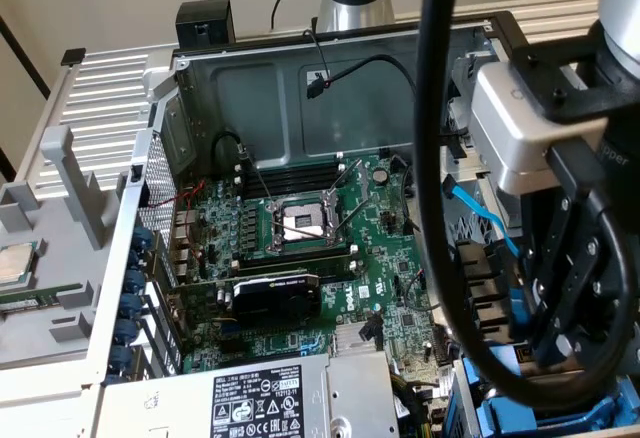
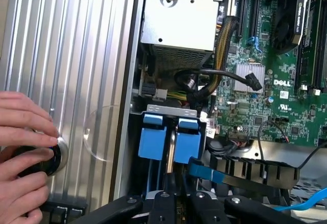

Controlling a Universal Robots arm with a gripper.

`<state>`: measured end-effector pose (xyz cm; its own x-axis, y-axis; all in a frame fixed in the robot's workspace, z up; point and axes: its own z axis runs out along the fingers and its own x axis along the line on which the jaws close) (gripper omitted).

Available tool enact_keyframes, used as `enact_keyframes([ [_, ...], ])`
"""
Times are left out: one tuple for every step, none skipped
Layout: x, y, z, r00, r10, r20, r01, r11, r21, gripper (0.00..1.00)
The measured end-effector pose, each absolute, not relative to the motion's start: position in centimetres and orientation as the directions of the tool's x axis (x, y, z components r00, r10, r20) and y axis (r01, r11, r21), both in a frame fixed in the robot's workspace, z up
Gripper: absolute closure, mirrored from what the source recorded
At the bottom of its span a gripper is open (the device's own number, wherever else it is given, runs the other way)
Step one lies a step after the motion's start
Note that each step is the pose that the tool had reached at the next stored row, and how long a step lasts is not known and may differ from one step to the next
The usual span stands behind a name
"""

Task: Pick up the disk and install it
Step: 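Insert the first disk wire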

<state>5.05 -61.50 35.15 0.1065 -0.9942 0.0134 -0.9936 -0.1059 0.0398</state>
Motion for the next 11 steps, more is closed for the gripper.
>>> enact_keyframes([
  [5.1, -61.47, 35.15, 0.106, -0.994, 0.015, -0.994, -0.106, 0.04, 0.83],
  [5.15, -61.43, 35.16, 0.106, -0.994, 0.017, -0.994, -0.105, 0.04, 0.83],
  [5.23, -61.39, 35.15, 0.104, -0.994, 0.018, -0.994, -0.103, 0.04, 0.83],
  [5.3, -61.38, 35.15, 0.102, -0.995, 0.018, -0.994, -0.101, 0.04, 0.83],
  [5.37, -61.34, 35.15, 0.099, -0.995, 0.018, -0.994, -0.098, 0.04, 0.83],
  [5.42, -61.3, 35.16, 0.095, -0.995, 0.018, -0.995, -0.094, 0.04, 0.83],
  [5.49, -61.27, 35.15, 0.092, -0.996, 0.018, -0.995, -0.091, 0.04, 0.83],
  [5.56, -61.24, 35.15, 0.088, -0.996, 0.018, -0.995, -0.088, 0.04, 0.83],
  [5.64, -61.2, 35.15, 0.085, -0.996, 0.018, -0.996, -0.084, 0.04, 0.83],
  [5.72, -61.17, 35.16, 0.081, -0.997, 0.018, -0.996, -0.081, 0.04, 0.83],
  [5.79, -61.14, 35.16, 0.078, -0.997, 0.018, -0.996, -0.077, 0.04, 0.83],
])
